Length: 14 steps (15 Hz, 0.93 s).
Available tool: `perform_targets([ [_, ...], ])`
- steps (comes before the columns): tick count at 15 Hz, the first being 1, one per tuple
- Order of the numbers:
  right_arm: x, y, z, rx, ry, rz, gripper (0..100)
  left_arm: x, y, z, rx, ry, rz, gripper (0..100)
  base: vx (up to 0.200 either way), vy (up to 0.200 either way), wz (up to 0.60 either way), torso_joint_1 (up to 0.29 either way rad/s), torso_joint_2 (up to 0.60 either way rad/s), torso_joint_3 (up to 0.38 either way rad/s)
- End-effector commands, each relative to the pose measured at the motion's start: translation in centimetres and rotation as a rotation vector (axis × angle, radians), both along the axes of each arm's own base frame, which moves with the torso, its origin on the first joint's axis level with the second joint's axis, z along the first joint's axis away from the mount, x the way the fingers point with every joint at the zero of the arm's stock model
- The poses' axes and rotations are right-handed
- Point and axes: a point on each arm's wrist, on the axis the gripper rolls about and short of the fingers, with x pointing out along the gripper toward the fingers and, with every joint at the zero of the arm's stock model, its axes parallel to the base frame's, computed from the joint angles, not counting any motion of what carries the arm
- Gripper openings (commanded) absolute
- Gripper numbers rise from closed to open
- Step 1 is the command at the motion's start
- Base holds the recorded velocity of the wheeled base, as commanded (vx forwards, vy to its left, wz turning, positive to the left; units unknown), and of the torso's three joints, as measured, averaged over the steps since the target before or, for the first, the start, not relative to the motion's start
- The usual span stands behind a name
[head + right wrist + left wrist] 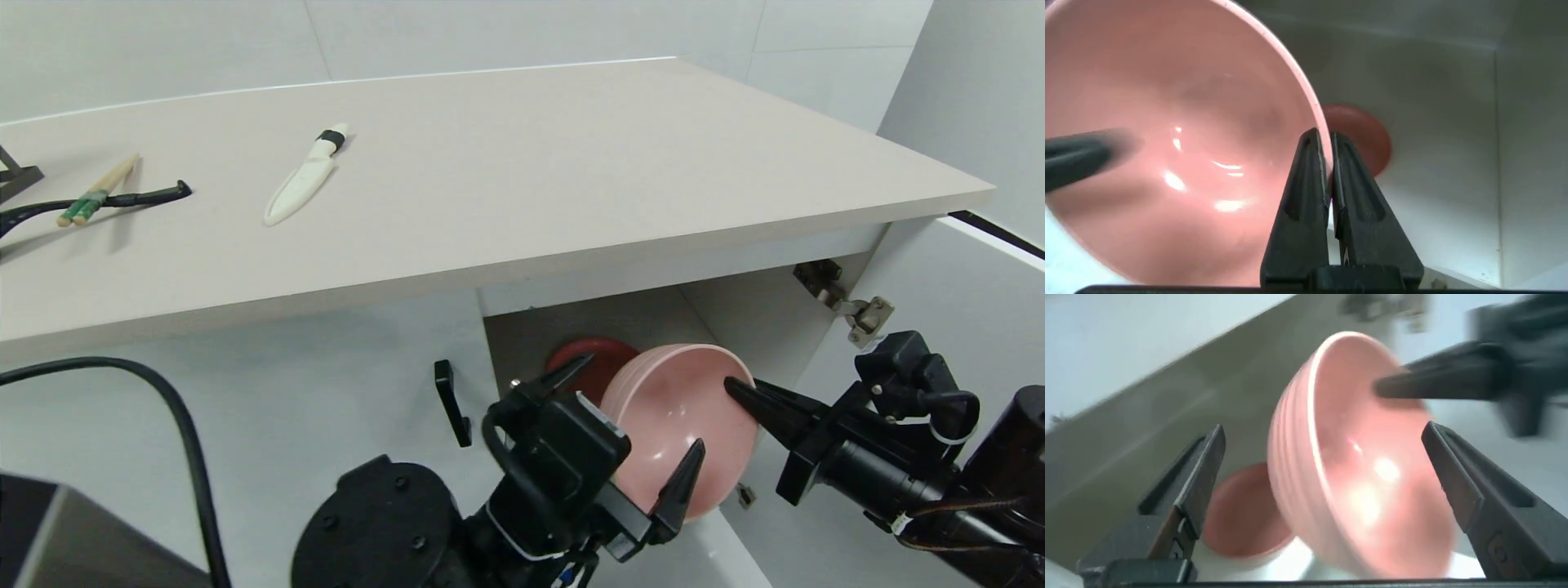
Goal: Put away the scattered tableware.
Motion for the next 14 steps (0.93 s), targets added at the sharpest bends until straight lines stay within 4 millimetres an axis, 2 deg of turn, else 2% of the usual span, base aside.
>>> perform_targets([
  [1, 0.0, 0.0, 0.0, -0.001, 0.001, -0.003, 0, -0.8, 3.4, 1.8, -0.041, -0.014, -0.066, 100, 0.0, 0.0, 0.0, 0.0, 0.0, 0.0],
  [3, 0.0, 0.0, -0.1, -0.003, 0.005, -0.003, 0, -0.8, 6.2, 1.8, -0.051, 0.025, -0.17, 100, 0.0, 0.0, 0.0, 0.0, 0.0, 0.0],
  [6, 0.0, 0.0, -0.2, -0.004, 0.006, -0.004, 0, -1.4, 10.4, 0.0, 0.036, 0.098, -0.394, 100, 0.0, 0.0, 0.0, 0.0, 0.0, 0.0],
  [7, 0.1, 0.0, -0.3, -0.007, 0.01, -0.004, 0, -1.6, 11.9, 0.1, 0.041, 0.102, -0.463, 100, 0.0, 0.0, 0.0, 0.0, 0.0, 0.0],
  [8, 0.1, 0.0, -0.3, -0.008, 0.013, -0.004, 0, -1.9, 12.8, 0.3, 0.024, 0.12, -0.491, 100, 0.0, 0.0, 0.0, 0.0, 0.0, 0.0],
  [11, 0.2, -0.1, -0.6, -0.014, 0.022, -0.011, 0, -4.5, 15.4, 1.7, -0.034, 0.094, -0.596, 100, 0.0, 0.0, 0.0, 0.0, 0.0, 0.0],
  [13, 0.2, -0.1, -0.7, -0.016, 0.026, -0.011, 0, -5.6, 16.7, 2.9, -0.058, 0.027, -0.574, 100, 0.0, 0.0, 0.0, 0.0, 0.0, 0.0],
  [14, 0.2, -0.1, -0.7, -0.018, 0.028, -0.011, 0, -6.7, 17.9, 3.6, -0.068, -0.005, -0.55, 100, 0.0, 0.0, 0.0, 0.0, 0.0, 0.0],
])
